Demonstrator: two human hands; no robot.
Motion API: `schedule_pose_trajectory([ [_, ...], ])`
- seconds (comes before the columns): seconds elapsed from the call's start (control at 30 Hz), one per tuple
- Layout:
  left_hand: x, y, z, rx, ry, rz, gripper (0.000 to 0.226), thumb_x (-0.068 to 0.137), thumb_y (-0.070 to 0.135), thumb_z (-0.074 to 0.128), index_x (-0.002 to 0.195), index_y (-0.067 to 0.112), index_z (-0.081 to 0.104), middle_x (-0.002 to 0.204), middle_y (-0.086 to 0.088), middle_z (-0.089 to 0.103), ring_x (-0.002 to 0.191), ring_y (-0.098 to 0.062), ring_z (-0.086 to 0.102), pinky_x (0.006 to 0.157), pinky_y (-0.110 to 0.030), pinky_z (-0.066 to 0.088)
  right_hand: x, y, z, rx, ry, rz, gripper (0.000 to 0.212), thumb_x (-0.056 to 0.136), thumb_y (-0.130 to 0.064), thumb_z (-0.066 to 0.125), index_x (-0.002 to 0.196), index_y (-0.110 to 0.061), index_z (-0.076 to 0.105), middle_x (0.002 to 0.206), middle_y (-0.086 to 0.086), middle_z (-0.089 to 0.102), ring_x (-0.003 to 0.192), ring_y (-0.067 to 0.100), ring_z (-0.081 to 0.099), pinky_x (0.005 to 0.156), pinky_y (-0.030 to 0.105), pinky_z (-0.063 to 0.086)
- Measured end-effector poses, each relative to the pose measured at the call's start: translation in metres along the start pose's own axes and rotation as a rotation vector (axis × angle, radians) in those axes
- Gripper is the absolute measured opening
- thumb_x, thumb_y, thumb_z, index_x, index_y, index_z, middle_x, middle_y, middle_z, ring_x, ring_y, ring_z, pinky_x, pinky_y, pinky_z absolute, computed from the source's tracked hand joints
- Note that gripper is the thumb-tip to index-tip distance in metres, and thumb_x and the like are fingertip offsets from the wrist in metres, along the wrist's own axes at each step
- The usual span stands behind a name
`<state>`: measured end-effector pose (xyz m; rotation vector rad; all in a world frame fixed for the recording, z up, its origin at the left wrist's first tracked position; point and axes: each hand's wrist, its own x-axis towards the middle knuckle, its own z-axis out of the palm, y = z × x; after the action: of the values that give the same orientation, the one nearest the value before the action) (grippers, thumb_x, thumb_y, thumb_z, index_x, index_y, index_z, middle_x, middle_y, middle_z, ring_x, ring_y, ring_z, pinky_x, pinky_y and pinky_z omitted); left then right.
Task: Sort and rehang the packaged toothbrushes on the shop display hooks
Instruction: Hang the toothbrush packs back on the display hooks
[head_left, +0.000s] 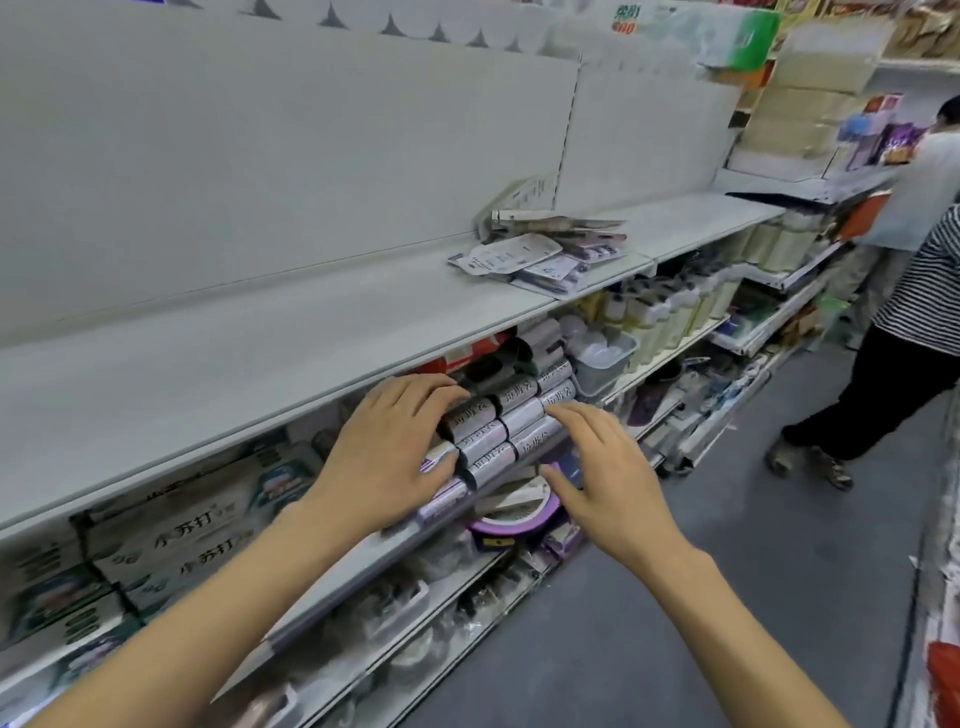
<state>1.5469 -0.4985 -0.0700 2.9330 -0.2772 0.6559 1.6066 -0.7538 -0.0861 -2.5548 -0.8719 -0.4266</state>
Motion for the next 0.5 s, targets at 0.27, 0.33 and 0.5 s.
schedule_pose_trajectory([
  [0.27,0.123,-0.022,0.034,0.020,0.092,-0.015,0.057,0.086,0.040,0.062,0.139,0.023,0.049,0.141,0.002,0.051,0.130,-0.021,0.047,0.112,-0.039,0.036,0.106,0.081,0.008,-0.024,0.024,-0.054,0.058,0.093,-0.035,0.067,0.145,-0.020,0.045,0.144,-0.005,0.048,0.136,0.017,0.041,0.114,0.032,0.033],
  [0.33,0.150,-0.027,0.040,0.034,0.107,-0.011,0.056,0.088,0.041,0.060,0.140,0.025,0.048,0.143,0.003,0.049,0.132,-0.020,0.044,0.113,-0.038,0.035,0.132,0.098,0.008,-0.037,0.029,-0.077,0.058,0.093,-0.035,0.066,0.144,-0.019,0.045,0.144,-0.004,0.048,0.136,0.018,0.042,0.113,0.034,0.036],
  [0.5,0.204,-0.039,0.055,0.063,0.080,-0.047,0.062,0.086,0.040,0.059,0.144,0.026,0.041,0.148,-0.001,0.044,0.135,-0.024,0.042,0.113,-0.042,0.034,0.193,0.135,0.003,0.009,0.071,-0.080,0.059,0.093,-0.032,0.067,0.146,-0.017,0.045,0.145,-0.001,0.049,0.137,0.020,0.041,0.114,0.039,0.037],
])
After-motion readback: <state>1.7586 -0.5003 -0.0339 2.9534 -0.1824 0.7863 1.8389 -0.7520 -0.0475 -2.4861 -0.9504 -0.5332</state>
